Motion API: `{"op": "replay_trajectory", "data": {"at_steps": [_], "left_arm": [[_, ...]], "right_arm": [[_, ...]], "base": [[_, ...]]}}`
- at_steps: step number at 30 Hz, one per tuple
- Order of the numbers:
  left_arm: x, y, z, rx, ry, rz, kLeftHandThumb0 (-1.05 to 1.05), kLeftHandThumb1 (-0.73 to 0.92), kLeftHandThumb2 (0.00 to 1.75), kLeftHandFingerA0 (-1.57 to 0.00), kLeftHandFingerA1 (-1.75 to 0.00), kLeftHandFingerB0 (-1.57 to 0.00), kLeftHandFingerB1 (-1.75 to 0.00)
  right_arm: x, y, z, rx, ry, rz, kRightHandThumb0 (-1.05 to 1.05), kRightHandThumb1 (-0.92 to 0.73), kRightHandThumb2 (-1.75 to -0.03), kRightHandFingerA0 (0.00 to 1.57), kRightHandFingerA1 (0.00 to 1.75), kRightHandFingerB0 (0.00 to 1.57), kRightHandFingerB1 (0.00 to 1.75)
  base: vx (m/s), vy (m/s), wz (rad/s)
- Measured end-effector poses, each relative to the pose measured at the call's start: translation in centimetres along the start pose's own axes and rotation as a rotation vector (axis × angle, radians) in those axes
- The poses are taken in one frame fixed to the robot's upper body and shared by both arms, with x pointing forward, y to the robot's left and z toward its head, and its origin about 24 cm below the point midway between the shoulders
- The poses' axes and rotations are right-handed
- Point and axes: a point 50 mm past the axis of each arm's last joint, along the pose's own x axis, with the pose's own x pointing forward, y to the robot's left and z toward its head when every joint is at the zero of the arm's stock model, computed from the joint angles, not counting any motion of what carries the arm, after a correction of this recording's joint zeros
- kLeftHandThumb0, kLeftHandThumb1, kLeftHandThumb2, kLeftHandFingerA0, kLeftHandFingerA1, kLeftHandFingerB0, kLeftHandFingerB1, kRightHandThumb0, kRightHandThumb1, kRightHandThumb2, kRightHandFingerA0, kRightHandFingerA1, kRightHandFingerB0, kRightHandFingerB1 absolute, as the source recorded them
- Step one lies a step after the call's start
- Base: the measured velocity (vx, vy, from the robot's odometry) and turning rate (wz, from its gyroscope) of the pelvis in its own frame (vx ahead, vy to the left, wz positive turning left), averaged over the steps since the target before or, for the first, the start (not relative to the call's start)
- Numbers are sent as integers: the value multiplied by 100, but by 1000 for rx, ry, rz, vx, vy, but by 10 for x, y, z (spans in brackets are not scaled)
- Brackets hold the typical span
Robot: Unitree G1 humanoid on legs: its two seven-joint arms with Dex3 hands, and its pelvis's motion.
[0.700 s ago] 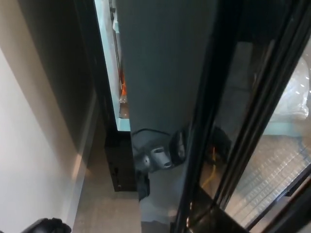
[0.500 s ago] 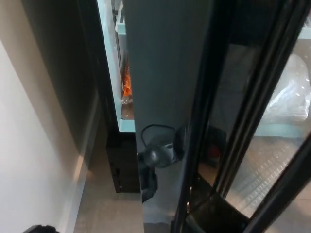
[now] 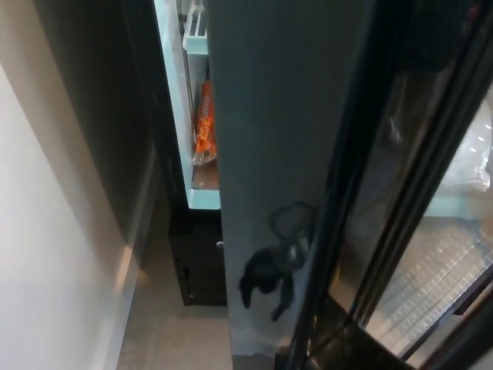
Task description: The robot stands in front of a refrigerator with an opened door and closes the door by swing its right hand at the door
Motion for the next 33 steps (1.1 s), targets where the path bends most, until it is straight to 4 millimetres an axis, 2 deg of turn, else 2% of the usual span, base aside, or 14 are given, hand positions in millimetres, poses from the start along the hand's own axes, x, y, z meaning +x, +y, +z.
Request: {"op": "replay_trajectory", "data": {"at_steps": [1, 2, 7, 10, 11, 17, 20, 21, 22, 23, 24, 25, 26, 33], "left_arm": [[-1, -4, -5, -7, 10, 0, -30, 54, 107, -6, -49, -6, -48], [-2, -5, -6, -8, 13, 0, -61, 83, 65, -26, -32, -23, -28], [-5, -11, -14, -14, 33, 9, -61, 82, 65, -27, -33, -24, -29], [-5, -10, -14, -17, 33, 17, -61, 83, 65, -27, -33, -24, -29], [-5, -10, -14, -18, 33, 18, -60, 83, 65, -25, -32, -23, -29], [-4, -9, -13, -20, 28, 22, -60, 81, 64, -29, -33, -24, -29], [-4, -8, -12, -21, 26, 24, -58, 81, 64, -27, -32, -23, -29], [-4, -8, -11, -21, 25, 24, -58, 80, 64, -26, -31, -24, -29], [-4, -8, -11, -21, 24, 25, -58, 80, 64, -26, -31, -24, -29], [-4, -7, -11, -22, 23, 26, -30, 53, 105, -8, -50, -7, -48], [-3, -7, -10, -22, 22, 26, -30, 53, 105, -8, -50, -7, -48], [-3, -7, -10, -22, 21, 27, -59, 80, 64, -26, -31, -23, -28], [-3, -7, -9, -22, 20, 28, -29, 54, 106, -8, -50, -7, -48], [-3, -5, -7, -23, 15, 31, -29, 54, 105, -8, -50, -8, -48]], "right_arm": [[-2, 3, -4, -8, 7, 6, -62, -80, -65, 20, 29, 21, 28], [-3, 4, -5, -10, 9, 8, -62, -82, -65, 19, 28, 18, 27], [-8, 11, -10, -17, -5, -4, -56, -83, -66, 20, 29, 20, 28], [-11, 9, -1, 27, -92, -71, -57, -83, -66, 19, 29, 21, 29], [-13, 7, 3, 45, -129, -99, -31, -61, -110, 0, 47, 0, 46], [-24, -5, 30, 109, -322, -212, -31, -63, -111, 0, 48, 0, 47], [-33, -13, 46, 132, -418, -265, -29, -57, -108, 8, 52, 8, 50], [-35, -15, 49, 136, -436, -276, -53, -79, -63, 22, 36, 25, 34], [-38, -19, 55, 143, -471, -297, -53, -79, -63, 22, 36, 25, 34], [-42, -23, 59, 149, -499, -316, -58, -78, -64, 21, 32, 24, 30], [-45, -26, 64, 154, -525, -333, -58, -78, -64, 21, 32, 24, 30], [-49, -30, 69, 160, -558, -355, -57, -80, -64, 19, 32, 24, 31], [-52, -33, 73, 165, -581, -372, -56, -81, -64, 21, 33, 26, 33], [-85, -61, 106, 187, -784, -522, -62, -77, -64, 25, 41, 29, 31]], "base": [[0, 0, 0], [0, 0, 0], [0, 0, 0], [0, 0, 0], [0, 0, 0], [0, 0, 0], [0, 0, 0], [0, 0, 0], [0, 0, 0], [0, 0, 0], [0, 0, 0], [0, 0, 0], [0, 0, 0], [0, 0, 0]]}}
